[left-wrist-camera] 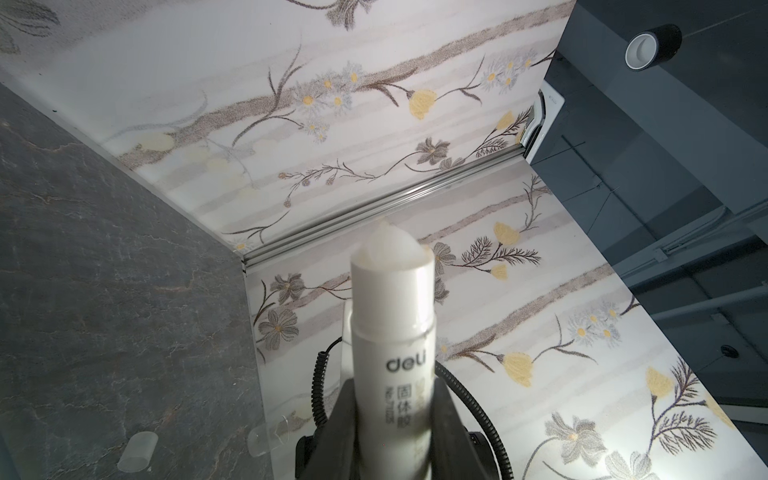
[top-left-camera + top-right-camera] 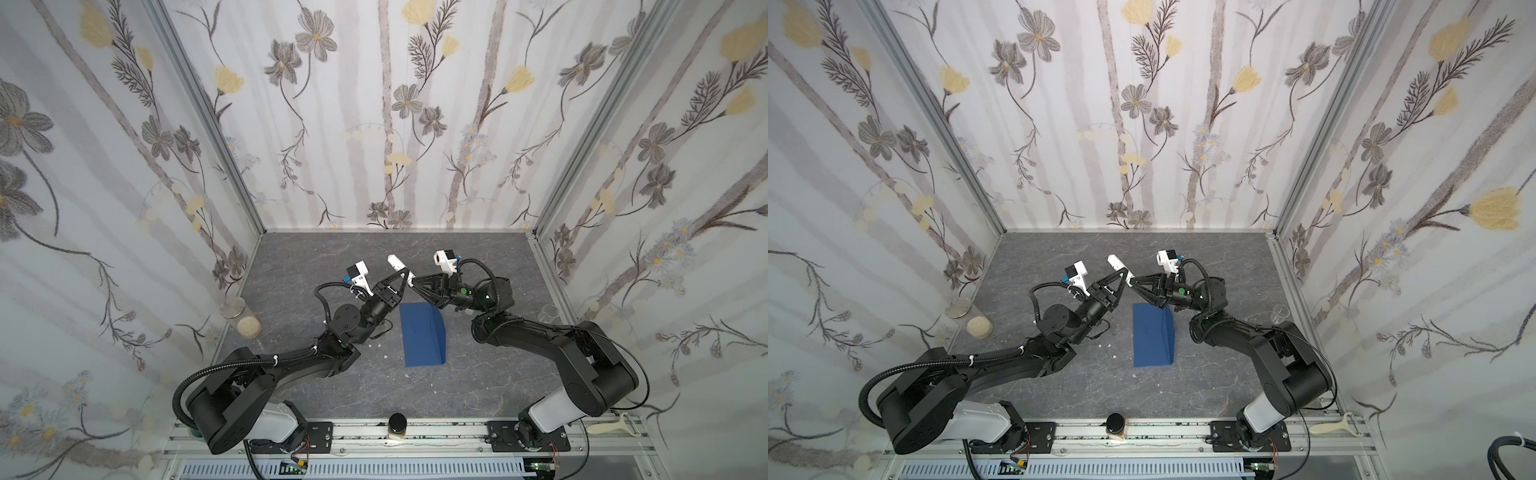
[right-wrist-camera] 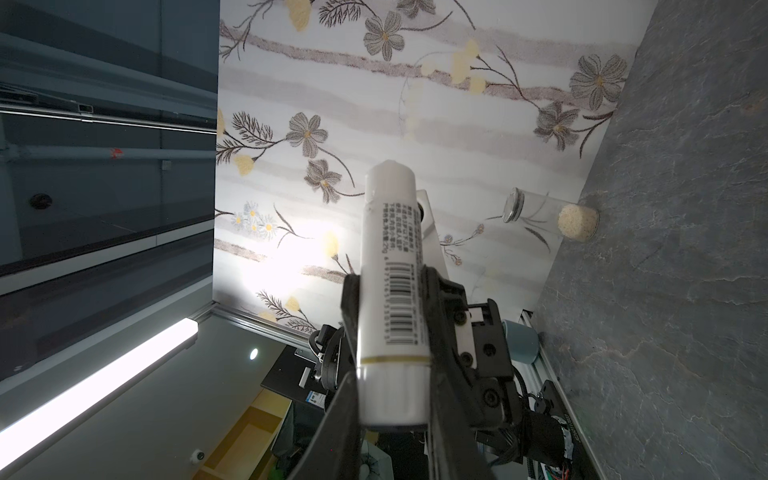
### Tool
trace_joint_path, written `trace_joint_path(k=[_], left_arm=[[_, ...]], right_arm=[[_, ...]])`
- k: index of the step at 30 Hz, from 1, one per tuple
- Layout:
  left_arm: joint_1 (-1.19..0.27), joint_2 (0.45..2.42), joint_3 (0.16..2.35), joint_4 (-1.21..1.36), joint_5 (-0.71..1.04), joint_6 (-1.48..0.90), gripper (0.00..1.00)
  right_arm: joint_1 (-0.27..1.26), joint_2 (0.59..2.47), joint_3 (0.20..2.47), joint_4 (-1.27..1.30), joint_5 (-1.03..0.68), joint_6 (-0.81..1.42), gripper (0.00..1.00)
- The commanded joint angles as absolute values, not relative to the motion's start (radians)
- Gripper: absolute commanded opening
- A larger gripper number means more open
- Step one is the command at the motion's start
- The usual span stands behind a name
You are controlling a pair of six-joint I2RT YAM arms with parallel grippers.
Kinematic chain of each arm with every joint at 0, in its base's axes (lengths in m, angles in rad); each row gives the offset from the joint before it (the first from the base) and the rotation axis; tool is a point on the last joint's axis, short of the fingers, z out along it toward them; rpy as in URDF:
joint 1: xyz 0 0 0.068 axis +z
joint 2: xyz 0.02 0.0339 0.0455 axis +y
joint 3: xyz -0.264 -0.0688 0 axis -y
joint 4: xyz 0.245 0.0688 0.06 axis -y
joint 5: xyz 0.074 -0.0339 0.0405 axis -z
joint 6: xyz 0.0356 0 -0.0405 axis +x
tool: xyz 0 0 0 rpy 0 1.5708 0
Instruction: Place the letter into the envelope and seal it
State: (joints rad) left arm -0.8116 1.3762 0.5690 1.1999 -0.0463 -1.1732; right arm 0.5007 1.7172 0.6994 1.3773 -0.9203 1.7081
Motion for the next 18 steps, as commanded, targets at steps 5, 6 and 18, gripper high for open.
trace_joint_path(k=[5, 6, 18], left_arm=[[-0.819, 1.317, 0.623, 0.864, -0.04, -1.205, 0.0], [-0.814, 1.305, 0.639, 0.809, -0.048, -1.214, 0.0], [-0.69, 1.255, 0.779, 0.397, 0.077, -1.376, 0.0]], right_arm=[[0.49, 1.64, 0.702, 1.237, -0.783, 1.517, 0.46], [0.491, 1.617, 0.703, 1.161, -0.772, 1.455, 0.47], [0.726, 1.247, 0.835, 0.084, 0.066, 0.347, 0.56]])
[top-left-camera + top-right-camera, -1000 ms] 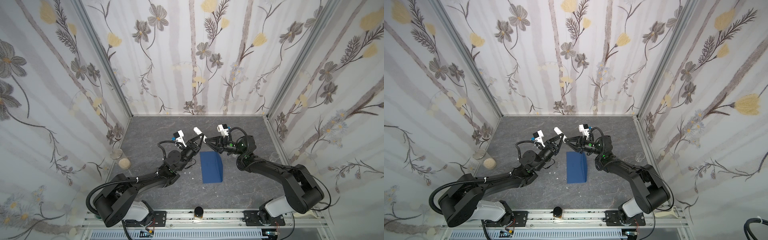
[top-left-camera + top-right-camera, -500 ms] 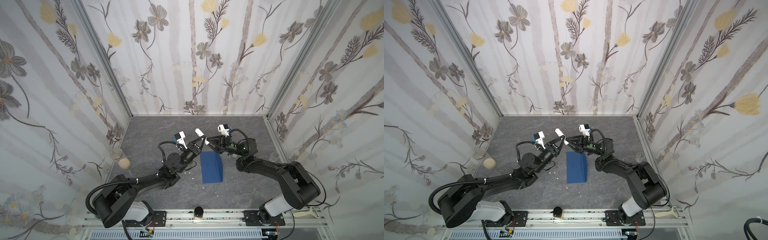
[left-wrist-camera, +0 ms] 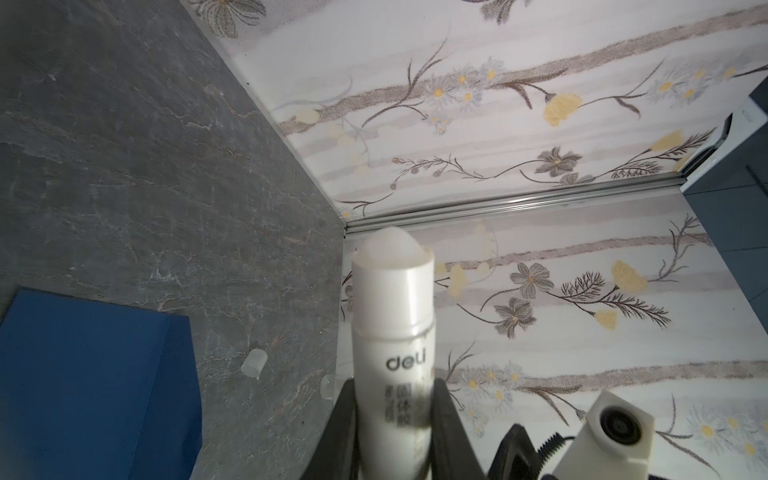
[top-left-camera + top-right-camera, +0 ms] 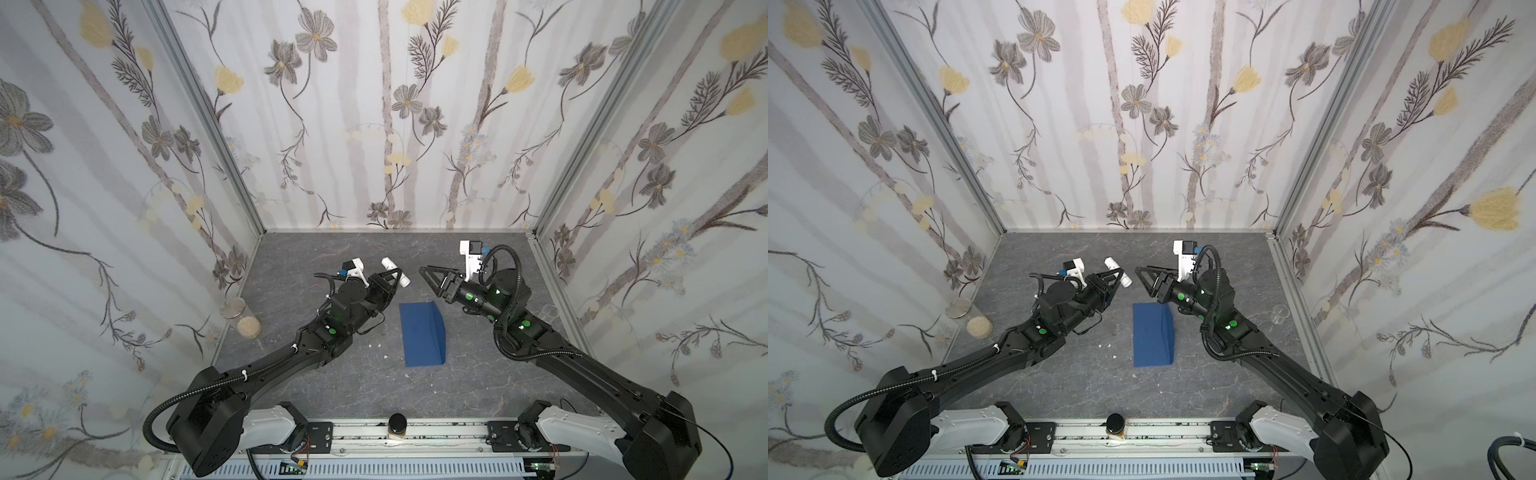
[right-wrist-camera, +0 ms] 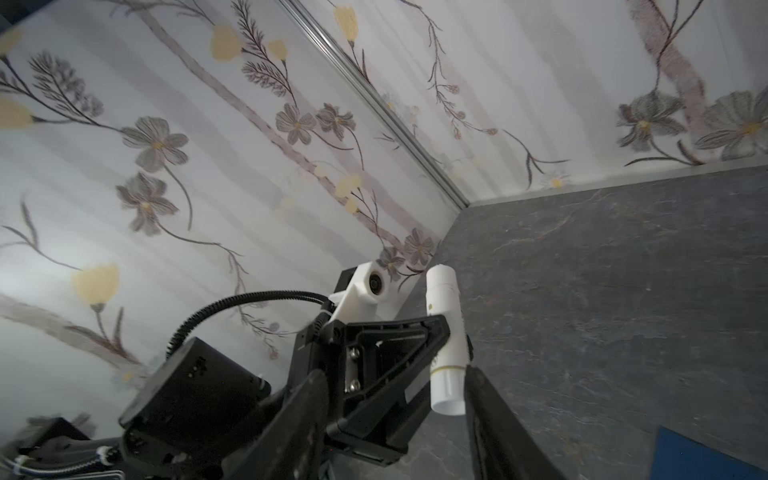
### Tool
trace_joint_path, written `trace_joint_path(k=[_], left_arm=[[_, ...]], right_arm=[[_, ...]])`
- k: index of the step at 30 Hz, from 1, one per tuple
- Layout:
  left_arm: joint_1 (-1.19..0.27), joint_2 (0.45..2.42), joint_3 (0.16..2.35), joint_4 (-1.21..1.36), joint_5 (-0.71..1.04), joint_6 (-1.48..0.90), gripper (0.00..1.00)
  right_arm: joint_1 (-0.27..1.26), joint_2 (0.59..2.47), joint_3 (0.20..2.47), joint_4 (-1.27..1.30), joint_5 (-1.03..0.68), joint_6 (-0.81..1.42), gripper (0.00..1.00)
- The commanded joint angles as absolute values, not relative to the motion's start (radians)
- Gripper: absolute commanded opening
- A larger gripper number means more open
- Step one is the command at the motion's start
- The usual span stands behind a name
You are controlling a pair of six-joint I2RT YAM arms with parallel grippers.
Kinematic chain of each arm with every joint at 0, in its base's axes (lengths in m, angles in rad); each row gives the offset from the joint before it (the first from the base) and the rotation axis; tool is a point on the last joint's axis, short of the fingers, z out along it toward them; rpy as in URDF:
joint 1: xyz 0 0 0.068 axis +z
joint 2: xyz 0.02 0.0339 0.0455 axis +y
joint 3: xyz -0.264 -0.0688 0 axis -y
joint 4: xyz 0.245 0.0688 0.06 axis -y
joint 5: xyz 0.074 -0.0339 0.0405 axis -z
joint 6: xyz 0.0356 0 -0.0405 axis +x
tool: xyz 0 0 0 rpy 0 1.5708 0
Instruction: Place the letter into the envelope and seal it
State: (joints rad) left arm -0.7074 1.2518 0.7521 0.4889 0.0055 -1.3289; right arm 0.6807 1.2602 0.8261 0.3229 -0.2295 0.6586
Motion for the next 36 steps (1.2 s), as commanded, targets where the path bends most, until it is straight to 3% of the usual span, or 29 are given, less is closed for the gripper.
trace_joint_path(k=[1, 6, 18, 25, 32, 36], left_arm=[[-0.683, 1.265, 0.79, 0.386, 0.1, -1.383, 0.0], [-0.66, 1.312, 0.832, 0.357, 0.209, -1.416, 0.0], [-0.655, 1.366, 0.893, 0.334, 0.347, -1.453, 0.0], [-0.655, 1.358, 0.893, 0.333, 0.36, -1.452, 0.0], [-0.655, 1.347, 0.894, 0.335, 0.361, -1.451, 0.0], [-0.654, 1.344, 0.895, 0.334, 0.362, -1.45, 0.0]], right_arm=[[0.758, 1.248, 0.84, 0.057, 0.123, 0.295, 0.58], [0.903, 1.278, 0.849, 0.026, 0.303, 0.121, 0.63], [0.946, 1.368, 0.892, 0.076, 0.331, 0.012, 0.61], [0.946, 1.391, 0.918, 0.081, 0.346, -0.019, 0.5], [0.946, 1.408, 0.944, 0.081, 0.324, -0.025, 0.31], [0.946, 1.411, 0.948, 0.084, 0.302, -0.018, 0.29]])
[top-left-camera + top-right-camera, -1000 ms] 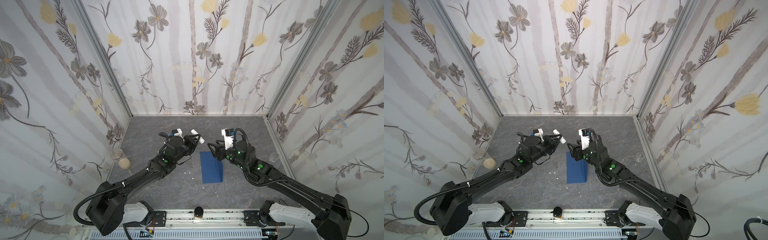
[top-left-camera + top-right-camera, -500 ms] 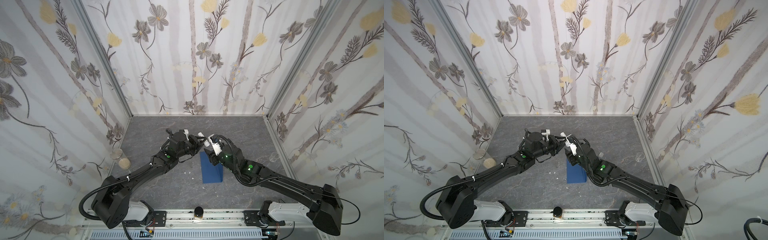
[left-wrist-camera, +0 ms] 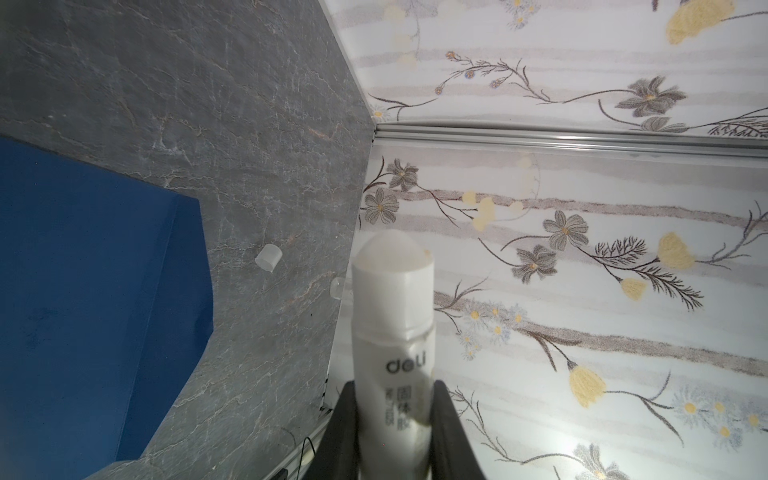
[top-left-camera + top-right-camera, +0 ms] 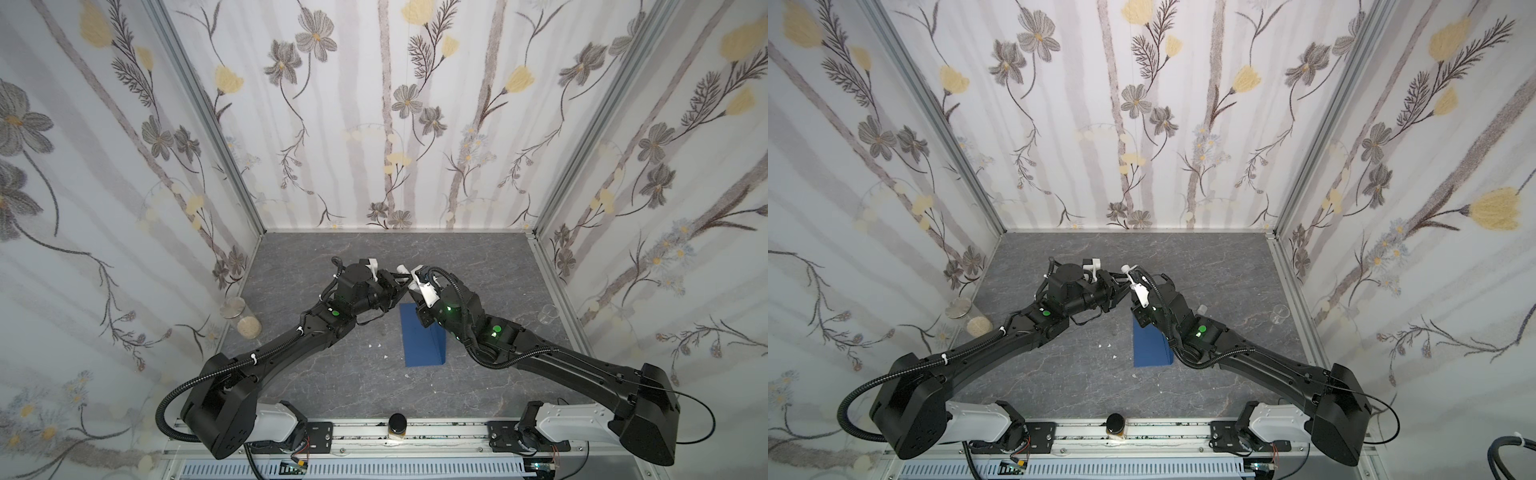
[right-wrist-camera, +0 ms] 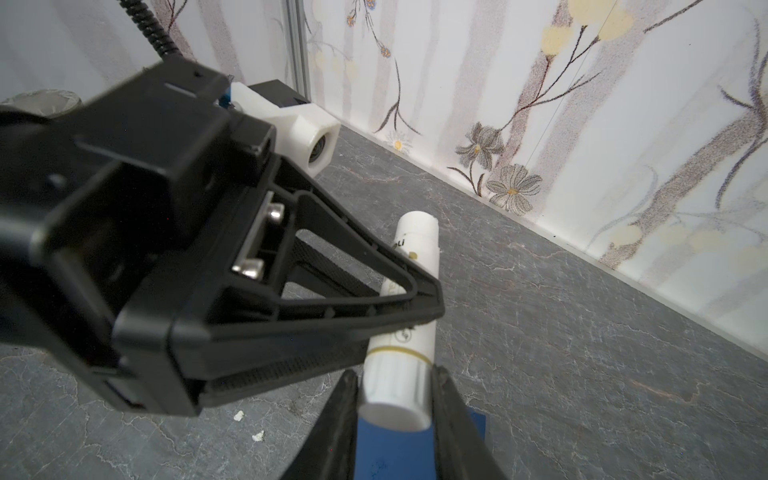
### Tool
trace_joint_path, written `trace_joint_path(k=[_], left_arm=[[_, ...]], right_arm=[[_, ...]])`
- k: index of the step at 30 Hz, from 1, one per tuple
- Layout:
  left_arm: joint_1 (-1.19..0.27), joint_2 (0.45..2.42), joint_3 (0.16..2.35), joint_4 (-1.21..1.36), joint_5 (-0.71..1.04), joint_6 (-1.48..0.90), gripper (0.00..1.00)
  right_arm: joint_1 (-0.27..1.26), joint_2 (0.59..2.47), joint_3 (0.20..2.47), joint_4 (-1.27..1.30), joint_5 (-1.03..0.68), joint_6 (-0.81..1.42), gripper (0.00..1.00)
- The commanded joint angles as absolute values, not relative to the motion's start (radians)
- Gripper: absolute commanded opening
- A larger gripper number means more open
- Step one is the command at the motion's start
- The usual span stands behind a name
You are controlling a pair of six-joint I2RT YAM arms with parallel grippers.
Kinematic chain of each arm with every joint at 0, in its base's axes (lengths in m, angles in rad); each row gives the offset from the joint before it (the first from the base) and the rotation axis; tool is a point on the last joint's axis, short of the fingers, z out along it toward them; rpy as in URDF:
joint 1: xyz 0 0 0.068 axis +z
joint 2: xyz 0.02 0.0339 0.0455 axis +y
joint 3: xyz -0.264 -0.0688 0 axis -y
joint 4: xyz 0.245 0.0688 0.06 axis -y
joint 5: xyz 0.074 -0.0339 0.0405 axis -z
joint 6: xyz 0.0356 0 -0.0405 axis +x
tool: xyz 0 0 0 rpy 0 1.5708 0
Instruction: Place the letter into the envelope and seal it
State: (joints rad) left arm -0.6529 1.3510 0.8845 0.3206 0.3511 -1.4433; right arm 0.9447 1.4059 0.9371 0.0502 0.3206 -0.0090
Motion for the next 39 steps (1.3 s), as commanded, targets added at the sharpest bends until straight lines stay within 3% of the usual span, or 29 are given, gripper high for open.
trace_joint_path(k=[1, 16, 39], left_arm=[[-0.654, 1.343, 0.896, 0.334, 0.362, -1.45, 0.0], [-0.665, 1.34, 0.894, 0.361, 0.34, -1.454, 0.0], [-0.741, 1.331, 0.774, 0.607, 0.147, -1.482, 0.0]], right_arm=[[0.946, 1.411, 0.948, 0.083, 0.295, -0.013, 0.28], [0.943, 1.436, 0.965, 0.113, 0.195, 0.073, 0.23], [0.768, 1.416, 0.961, 0.257, -0.201, 0.513, 0.2]])
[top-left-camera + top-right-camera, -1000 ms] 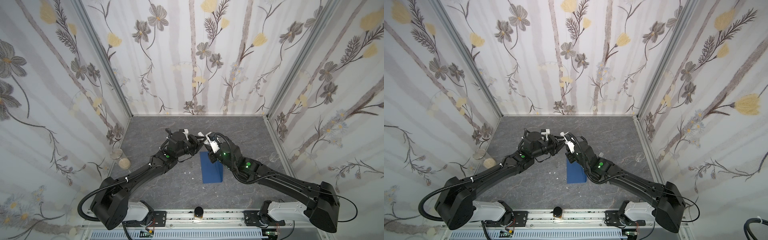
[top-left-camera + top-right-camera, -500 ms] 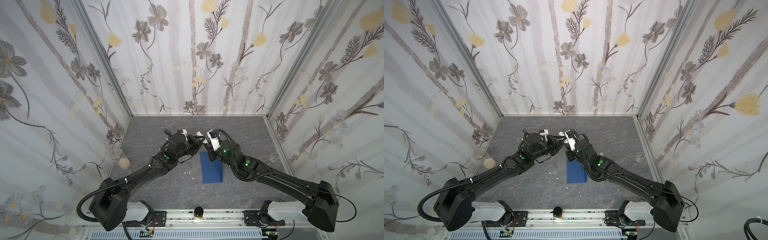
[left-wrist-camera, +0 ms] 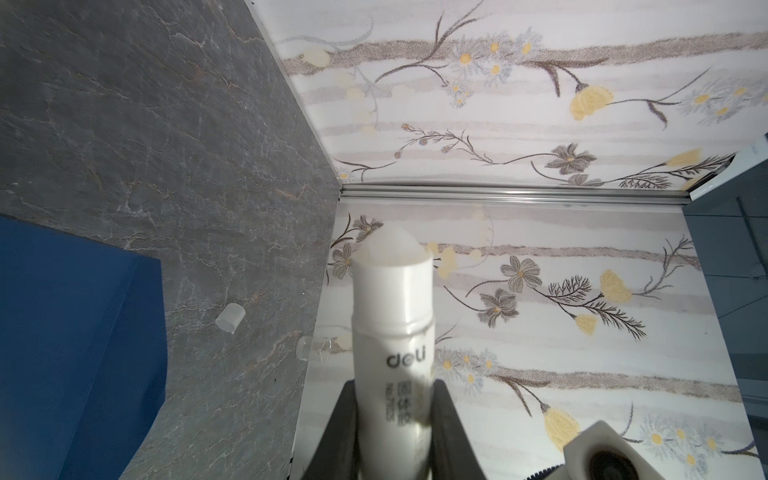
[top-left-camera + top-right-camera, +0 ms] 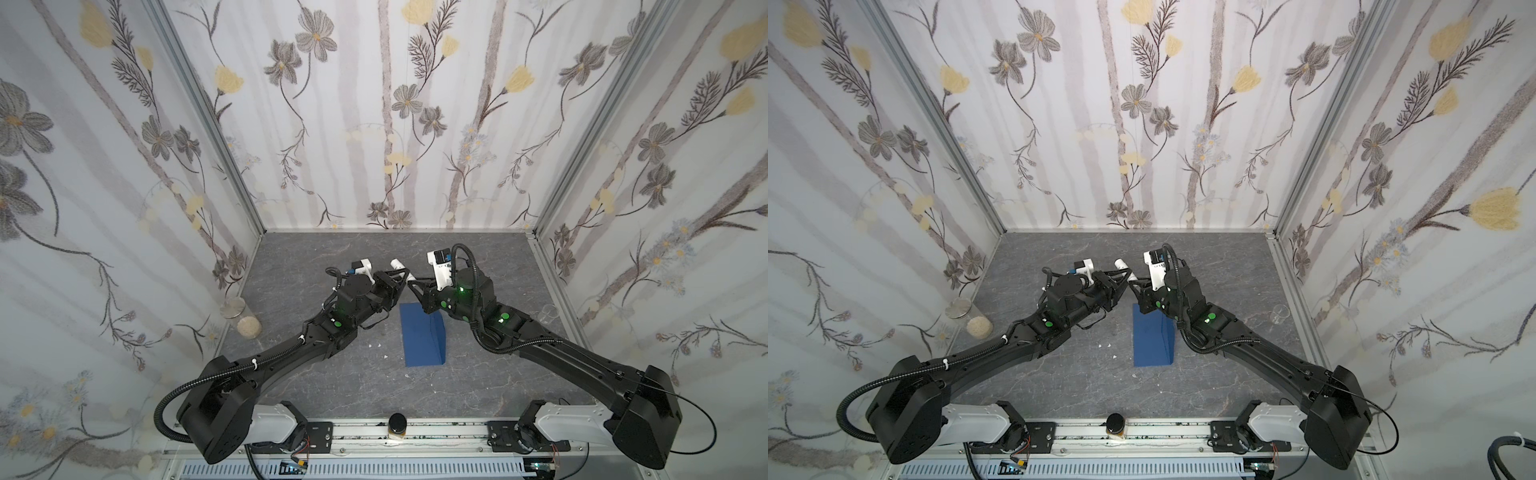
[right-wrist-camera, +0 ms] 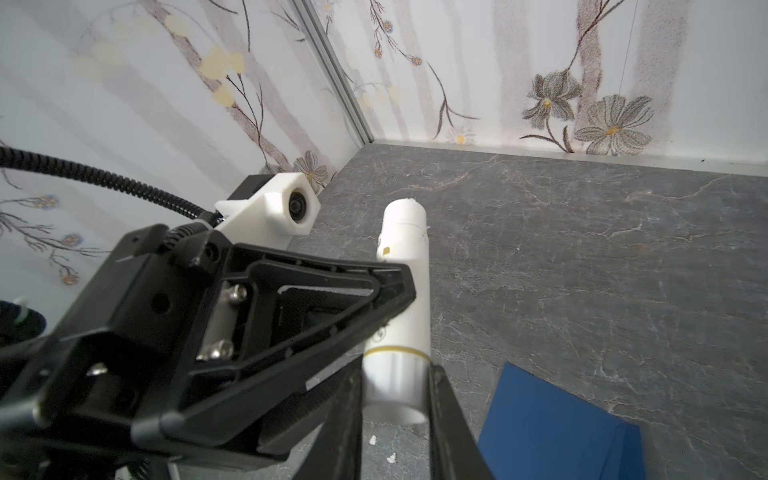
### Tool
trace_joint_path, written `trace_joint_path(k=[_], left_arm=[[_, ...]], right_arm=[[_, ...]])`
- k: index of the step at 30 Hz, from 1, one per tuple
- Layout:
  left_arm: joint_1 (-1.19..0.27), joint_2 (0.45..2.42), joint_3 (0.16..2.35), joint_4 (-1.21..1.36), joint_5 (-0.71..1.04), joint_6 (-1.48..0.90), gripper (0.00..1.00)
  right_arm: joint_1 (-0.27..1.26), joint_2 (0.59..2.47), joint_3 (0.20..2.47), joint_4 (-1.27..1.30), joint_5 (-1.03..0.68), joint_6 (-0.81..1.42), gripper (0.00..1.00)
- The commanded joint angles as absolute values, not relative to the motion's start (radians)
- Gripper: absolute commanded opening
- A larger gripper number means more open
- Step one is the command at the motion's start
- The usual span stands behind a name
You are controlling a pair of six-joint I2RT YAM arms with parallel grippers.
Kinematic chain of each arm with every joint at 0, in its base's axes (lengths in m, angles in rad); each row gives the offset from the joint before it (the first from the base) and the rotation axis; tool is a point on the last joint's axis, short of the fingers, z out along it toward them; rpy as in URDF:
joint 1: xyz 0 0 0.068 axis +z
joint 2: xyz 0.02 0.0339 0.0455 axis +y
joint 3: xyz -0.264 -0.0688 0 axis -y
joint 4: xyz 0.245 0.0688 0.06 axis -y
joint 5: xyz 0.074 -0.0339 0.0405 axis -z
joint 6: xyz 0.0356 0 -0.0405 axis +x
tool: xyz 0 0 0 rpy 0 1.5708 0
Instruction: Place the letter into the envelope and seal it
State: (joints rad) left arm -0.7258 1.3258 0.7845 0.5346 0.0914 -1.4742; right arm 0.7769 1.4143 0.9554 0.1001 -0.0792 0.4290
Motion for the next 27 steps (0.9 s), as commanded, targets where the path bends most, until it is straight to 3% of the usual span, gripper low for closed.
trace_joint_path(k=[1, 27], left_arm=[[-0.745, 1.333, 0.769, 0.619, 0.136, -1.481, 0.0], [-0.802, 1.382, 0.686, 0.92, 0.003, -1.423, 0.0]], right_arm=[[0.761, 1.417, 0.959, 0.261, -0.21, 0.533, 0.2], [0.593, 1.463, 0.829, 0.59, -0.495, 1.037, 0.2]])
